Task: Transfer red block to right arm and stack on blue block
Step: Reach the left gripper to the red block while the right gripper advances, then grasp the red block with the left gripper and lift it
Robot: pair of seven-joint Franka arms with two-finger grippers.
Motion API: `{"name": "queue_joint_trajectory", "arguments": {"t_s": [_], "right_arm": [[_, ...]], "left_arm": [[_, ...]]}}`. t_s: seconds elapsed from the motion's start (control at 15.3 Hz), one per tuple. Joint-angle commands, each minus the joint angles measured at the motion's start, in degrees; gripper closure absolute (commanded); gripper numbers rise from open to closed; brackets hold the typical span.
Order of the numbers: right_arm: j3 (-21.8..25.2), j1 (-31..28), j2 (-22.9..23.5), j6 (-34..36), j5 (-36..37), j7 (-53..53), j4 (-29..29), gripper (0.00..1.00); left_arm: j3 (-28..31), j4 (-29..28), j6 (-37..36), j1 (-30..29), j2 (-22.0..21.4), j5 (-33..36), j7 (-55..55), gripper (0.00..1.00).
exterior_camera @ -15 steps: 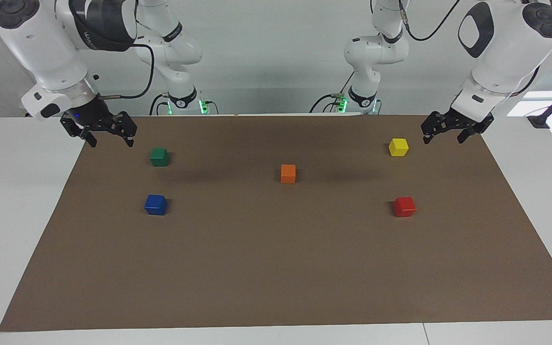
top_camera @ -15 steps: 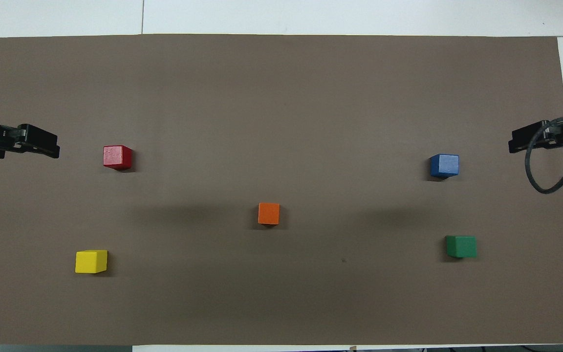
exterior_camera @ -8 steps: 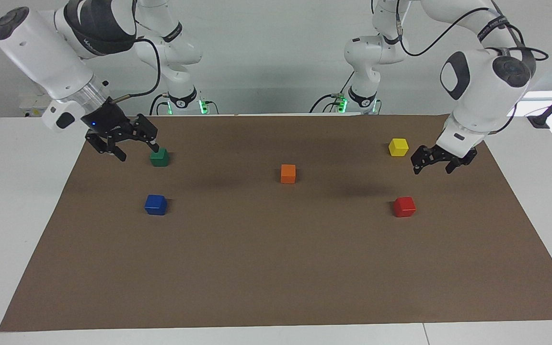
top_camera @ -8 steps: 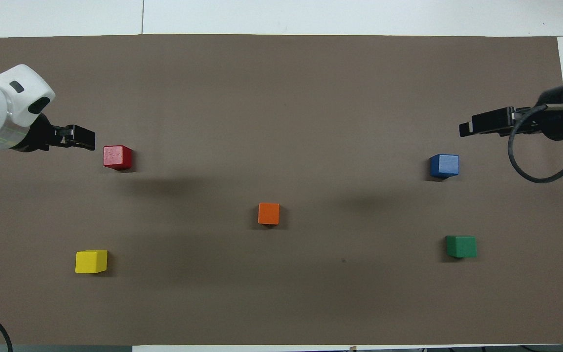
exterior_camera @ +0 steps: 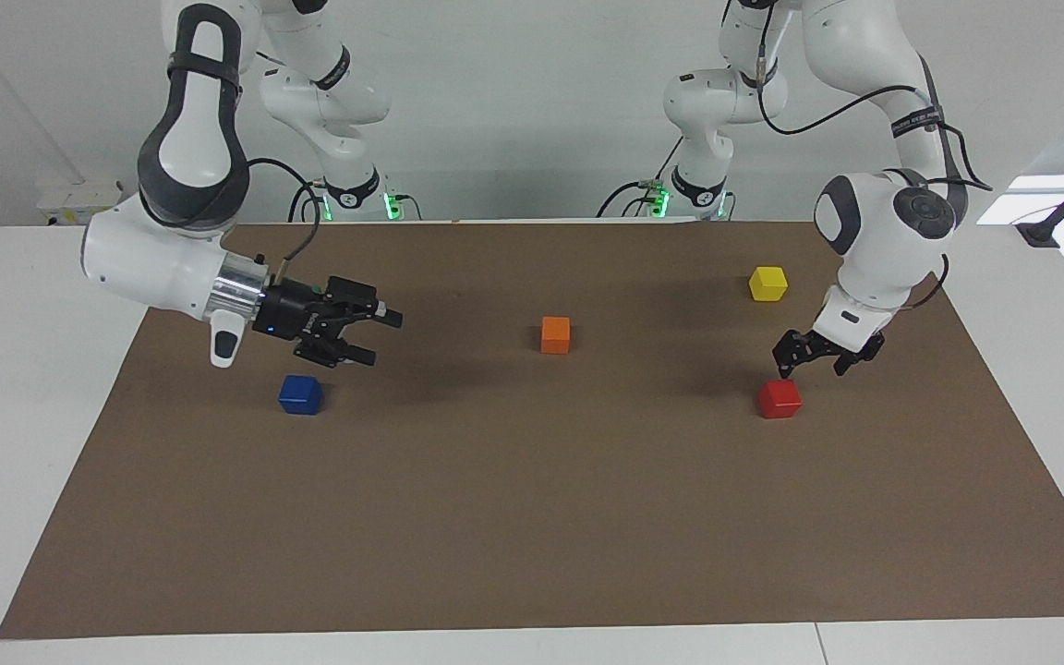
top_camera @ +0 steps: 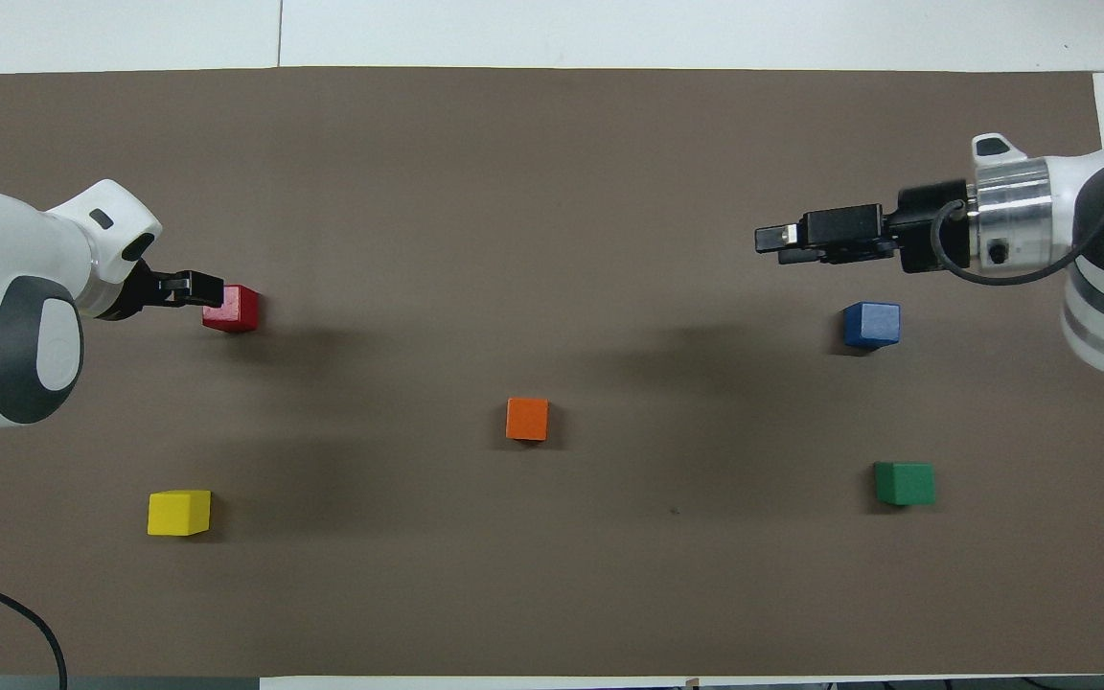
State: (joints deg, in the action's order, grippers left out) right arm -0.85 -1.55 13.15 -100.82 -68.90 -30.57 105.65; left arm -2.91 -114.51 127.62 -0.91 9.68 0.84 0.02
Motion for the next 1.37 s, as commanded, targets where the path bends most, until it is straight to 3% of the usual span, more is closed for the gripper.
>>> {"name": "queue_joint_trajectory", "arguments": {"t_s": [0.0,0.26,0.46,0.59,0.65,0.72,0.78,0.98,1.11,1.31], "right_arm": [[-0.47,-0.12,2.39,7.98,-15.24,-8.06,4.90,0.00],[-0.55,3.12,6.96,22.13,-32.66,-12.75,9.92,0.00],[-0.55,7.43,12.49,32.50,-44.36,-14.87,10.11,0.00],[-0.55,8.67,12.95,33.23,-46.49,-15.22,10.02,0.00],[-0.55,9.28,12.95,33.15,-47.80,-15.22,10.02,0.00],[-0.55,10.33,12.86,32.89,-49.04,-15.22,10.02,0.00],[-0.55,11.30,12.86,32.19,-50.18,-15.22,10.02,0.00],[-0.55,13.50,13.04,30.77,-52.91,-15.31,9.49,0.00],[-0.47,15.17,14.52,31.38,-54.93,-17.23,8.88,0.00],[-0.47,15.53,15.24,31.13,-55.46,-17.68,7.91,0.00]], "left_arm": [[-0.26,-0.89,3.94,0.47,2.44,0.39,-2.30,0.00],[-0.26,-0.98,7.19,2.22,6.57,0.39,-3.44,0.00],[-0.17,-0.98,7.47,2.05,7.02,0.39,-3.45,0.00],[-0.17,-2.12,7.73,2.05,6.84,0.39,-3.18,0.00],[-0.26,-2.13,7.73,1.96,6.93,0.39,-3.27,0.08],[-0.17,-2.04,7.38,1.96,6.93,0.39,-3.62,0.33],[-0.08,-1.52,5.64,1.79,6.93,0.39,-3.80,0.96],[-0.26,2.68,-2.78,1.35,6.76,-0.22,-5.89,1.00],[-0.26,6.47,-8.85,1.96,5.71,-4.59,-12.55,1.00],[-0.61,9.29,-18.34,2.31,1.15,-9.00,-18.72,1.00]]}}
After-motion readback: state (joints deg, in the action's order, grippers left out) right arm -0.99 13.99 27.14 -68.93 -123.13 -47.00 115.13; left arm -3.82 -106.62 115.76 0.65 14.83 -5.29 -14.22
